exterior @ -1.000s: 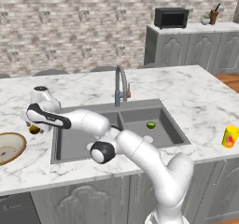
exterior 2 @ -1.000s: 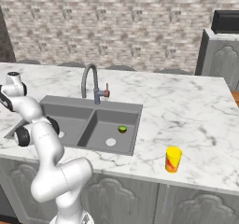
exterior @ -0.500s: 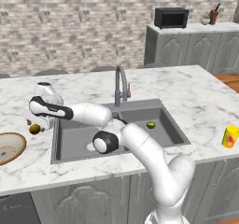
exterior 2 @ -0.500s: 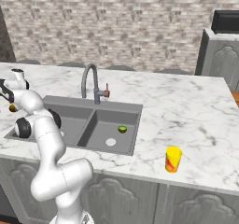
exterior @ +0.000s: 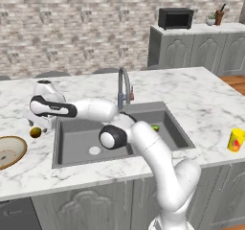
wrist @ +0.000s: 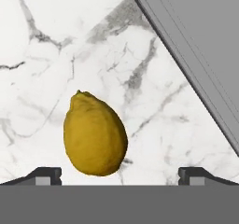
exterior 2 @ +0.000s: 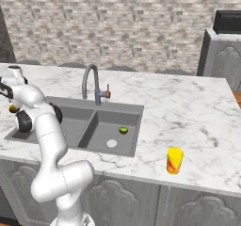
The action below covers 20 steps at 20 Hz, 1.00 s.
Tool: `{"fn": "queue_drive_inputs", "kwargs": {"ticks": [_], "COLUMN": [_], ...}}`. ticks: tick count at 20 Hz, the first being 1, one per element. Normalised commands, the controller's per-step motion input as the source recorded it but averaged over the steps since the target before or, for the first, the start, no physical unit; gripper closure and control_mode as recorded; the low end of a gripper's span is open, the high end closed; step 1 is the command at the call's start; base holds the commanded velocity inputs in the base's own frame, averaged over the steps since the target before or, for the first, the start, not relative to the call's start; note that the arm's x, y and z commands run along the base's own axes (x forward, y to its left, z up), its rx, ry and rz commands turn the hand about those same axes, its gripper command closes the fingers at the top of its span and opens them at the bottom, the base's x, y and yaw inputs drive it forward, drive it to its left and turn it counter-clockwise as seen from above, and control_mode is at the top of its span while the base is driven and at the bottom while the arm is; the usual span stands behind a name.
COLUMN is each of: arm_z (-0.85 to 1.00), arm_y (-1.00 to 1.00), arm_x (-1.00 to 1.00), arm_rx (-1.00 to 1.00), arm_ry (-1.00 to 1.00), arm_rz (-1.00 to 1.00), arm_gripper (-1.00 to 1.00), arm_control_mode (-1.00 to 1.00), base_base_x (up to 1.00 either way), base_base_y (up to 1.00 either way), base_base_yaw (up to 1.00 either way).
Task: Remove the kiwi and lemon from the sink. Then move the bowl and cup from the counter to the sink for washing.
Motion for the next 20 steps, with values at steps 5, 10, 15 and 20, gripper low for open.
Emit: {"fn": "queue_drive_inputs", "kwargs": {"ticks": [5,10,15,20], "arm_z": [0.36,0.31,0.31,0.25], "arm_y": [-0.09,-0.22,-0.26,-0.28], "arm_x": [-0.03,-0.07,-0.07,-0.14], "arm_rx": [-0.11,-0.07,-0.05,-0.06], "arm_ry": [0.0,0.0,0.02,0.04], "arm_rz": [-0.01,-0.01,0.0,0.0], "arm_gripper": [-1.0,-1.0,-1.0,-1.0], "arm_control_mode": [-1.0,-1.0,-1.0,-1.0], "base_base_x": [0.0,0.0,0.0,0.0], "base_base_y": [0.0,0.0,0.0,0.0], "base_base_yaw": [0.0,0.0,0.0,0.0]}}
